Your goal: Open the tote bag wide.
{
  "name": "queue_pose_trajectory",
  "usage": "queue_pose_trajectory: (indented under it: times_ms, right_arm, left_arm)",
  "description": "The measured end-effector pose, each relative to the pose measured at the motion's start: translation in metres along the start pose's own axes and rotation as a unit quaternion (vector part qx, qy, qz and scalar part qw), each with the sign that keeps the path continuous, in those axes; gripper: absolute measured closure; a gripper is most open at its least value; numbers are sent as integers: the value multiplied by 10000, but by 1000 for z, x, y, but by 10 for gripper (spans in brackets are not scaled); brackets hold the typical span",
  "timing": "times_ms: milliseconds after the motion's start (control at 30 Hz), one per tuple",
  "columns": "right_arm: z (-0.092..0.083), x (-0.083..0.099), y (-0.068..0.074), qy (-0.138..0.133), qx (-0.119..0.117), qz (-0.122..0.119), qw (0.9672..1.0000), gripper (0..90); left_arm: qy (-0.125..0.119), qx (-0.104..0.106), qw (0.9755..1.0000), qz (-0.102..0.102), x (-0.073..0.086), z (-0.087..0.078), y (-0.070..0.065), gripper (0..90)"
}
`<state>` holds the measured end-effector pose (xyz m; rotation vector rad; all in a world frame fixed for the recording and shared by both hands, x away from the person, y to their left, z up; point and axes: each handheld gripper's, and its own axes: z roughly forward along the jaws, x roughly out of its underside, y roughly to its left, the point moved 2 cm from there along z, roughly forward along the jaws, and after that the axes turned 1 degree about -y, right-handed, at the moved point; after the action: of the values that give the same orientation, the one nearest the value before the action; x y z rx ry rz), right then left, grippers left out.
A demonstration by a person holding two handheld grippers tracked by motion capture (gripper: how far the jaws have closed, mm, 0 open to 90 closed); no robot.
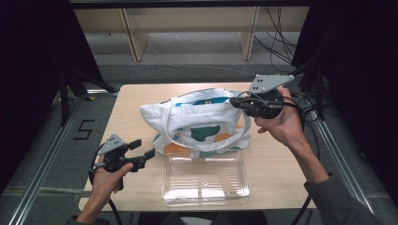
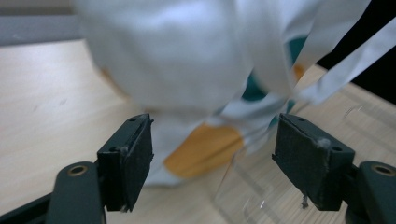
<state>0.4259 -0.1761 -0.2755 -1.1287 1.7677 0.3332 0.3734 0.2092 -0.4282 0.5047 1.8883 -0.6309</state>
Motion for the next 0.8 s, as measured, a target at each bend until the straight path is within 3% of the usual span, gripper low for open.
queue_pose_trajectory:
  times_ms: [133, 267, 400, 500, 533, 567, 700, 800]
  right_arm:
    - [2, 5, 1, 25, -104, 194, 9998, 893]
    - [4, 6, 1, -38, -169, 121, 9998, 893]
    - [4, 8, 2, -49, -216, 99, 9997, 893]
    - [3, 11, 3, -63, -184, 142, 9997, 893]
    - [4, 12, 2, -85, -200, 43, 9998, 893]
    - [4, 13, 2, -66, -183, 95, 9998, 893]
    - [6, 19, 0, 18, -170, 94, 9998, 893]
    - [8, 22, -5, 17, -81, 200, 9998, 893]
  left_arm:
    - [-95, 81, 9999, 27, -24, 9, -3, 294]
    - [47, 212, 9997, 83, -40, 27, -8, 315]
    - [197, 556, 9982, -84, -49, 47, -13, 355]
    - [340, 606, 9976, -18, -52, 59, -17, 463]
    - [348, 534, 9979, 68, -52, 63, -18, 508]
    - [343, 492, 9981, 148, -52, 65, -18, 603]
    - [310, 542, 9975, 326, -52, 71, -19, 801]
    - [209, 457, 9968, 627, -56, 73, -19, 841]
